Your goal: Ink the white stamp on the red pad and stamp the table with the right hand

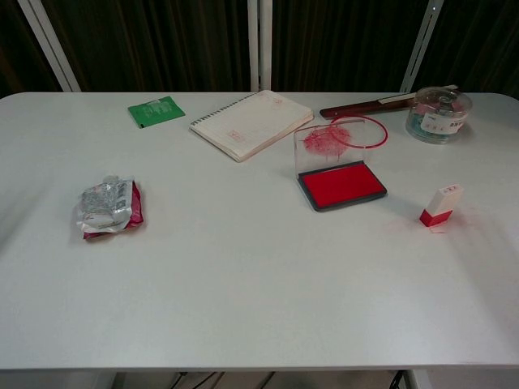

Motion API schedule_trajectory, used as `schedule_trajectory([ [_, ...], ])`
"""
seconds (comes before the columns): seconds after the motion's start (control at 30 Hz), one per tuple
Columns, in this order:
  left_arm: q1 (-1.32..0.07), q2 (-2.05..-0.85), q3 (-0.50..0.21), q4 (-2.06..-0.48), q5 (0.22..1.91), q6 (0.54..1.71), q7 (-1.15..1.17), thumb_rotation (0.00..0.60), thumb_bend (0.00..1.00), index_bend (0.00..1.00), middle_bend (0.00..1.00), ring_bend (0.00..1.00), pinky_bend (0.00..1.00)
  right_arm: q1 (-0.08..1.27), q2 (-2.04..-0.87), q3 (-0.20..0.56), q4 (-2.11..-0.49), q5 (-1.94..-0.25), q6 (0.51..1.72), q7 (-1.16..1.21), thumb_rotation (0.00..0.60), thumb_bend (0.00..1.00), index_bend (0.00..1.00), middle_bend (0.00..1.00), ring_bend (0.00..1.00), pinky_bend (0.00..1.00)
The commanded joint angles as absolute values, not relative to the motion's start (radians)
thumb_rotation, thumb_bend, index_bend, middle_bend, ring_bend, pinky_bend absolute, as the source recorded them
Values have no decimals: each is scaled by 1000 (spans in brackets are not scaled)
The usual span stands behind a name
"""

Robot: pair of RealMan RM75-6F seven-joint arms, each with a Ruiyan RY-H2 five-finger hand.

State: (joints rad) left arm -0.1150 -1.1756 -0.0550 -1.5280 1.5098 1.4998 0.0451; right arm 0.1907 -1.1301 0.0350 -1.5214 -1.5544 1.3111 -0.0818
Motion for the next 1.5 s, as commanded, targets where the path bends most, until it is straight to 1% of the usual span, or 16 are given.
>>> schedule_trajectory([
  [0.03,-118,-1179,-56,-1524,1512,1498,43,600,237,136,213,211,299,222,-1133,37,-1508,-1552,1270,-88,600,261,0,40,0,0],
  [0.17,-119,-1182,-58,-1514,1507,1496,39,600,235,135,213,210,299,277,-1152,45,-1491,-1562,1207,-104,600,261,0,87,0,0],
  [0.33,-113,-1177,-61,-1511,1504,1507,30,600,236,135,213,210,299,359,-1208,55,-1451,-1555,1099,-121,600,261,10,138,0,0],
  [0.53,-111,-1177,-62,-1500,1497,1506,20,600,236,135,208,199,298,412,-1280,60,-1403,-1551,1053,-141,600,261,45,169,0,0],
  [0.63,-110,-1176,-65,-1500,1486,1501,23,600,236,135,200,193,298,425,-1306,59,-1391,-1556,1052,-144,600,261,48,178,0,0],
  [0.83,-102,-1175,-69,-1504,1493,1525,14,600,235,135,200,193,299,448,-1347,44,-1368,-1552,1024,-160,600,261,86,192,0,0],
  [1.03,-99,-1176,-71,-1498,1493,1532,6,600,228,135,200,193,298,456,-1372,38,-1350,-1552,1035,-167,600,262,109,214,0,0],
  [1.3,-100,-1179,-72,-1496,1497,1533,10,600,229,135,200,182,298,471,-1437,39,-1266,-1558,1057,-139,600,263,267,256,0,0],
  [1.5,-97,-1178,-75,-1494,1492,1536,5,600,228,135,200,180,298,483,-1481,36,-1214,-1559,1060,-122,600,263,317,270,3,0],
])
